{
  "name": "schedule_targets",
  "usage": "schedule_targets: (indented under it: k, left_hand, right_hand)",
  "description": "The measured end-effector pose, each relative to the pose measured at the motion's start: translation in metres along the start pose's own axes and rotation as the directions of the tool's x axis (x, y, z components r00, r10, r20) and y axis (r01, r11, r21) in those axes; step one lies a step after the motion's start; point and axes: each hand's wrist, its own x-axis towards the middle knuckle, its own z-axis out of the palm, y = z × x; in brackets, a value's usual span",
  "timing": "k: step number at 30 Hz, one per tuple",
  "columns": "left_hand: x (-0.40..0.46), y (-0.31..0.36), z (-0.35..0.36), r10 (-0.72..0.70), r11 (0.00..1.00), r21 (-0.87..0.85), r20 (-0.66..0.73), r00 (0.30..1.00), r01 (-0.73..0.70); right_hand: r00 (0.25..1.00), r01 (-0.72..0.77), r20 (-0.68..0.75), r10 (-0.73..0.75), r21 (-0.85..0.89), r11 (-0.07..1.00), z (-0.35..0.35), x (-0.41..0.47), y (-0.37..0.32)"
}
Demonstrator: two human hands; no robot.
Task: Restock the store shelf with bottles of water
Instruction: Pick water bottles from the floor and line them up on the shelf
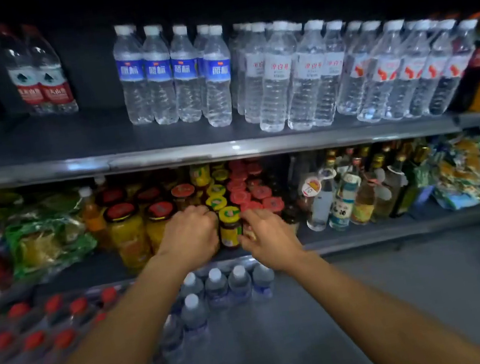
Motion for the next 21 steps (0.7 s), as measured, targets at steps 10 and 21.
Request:
schedule_targets:
  k: [10,21]
  left_hand:
    - [-0.070,0.050,0.120,-0.053,0.992,-0.091,0.342,0.938,0.089]
    - [-0.079,0.069,0.210,-0.041,0.974,-0.170,0.511,0.859,0.148]
  right_hand:
    - [0.922,-0.300,0.278,0.272,0.064,0.952,0.095,-0.112,0.027]
    - [0.788,-0.553,0.375,0.488,0.084,0.829,0.162,-0.122,0.084]
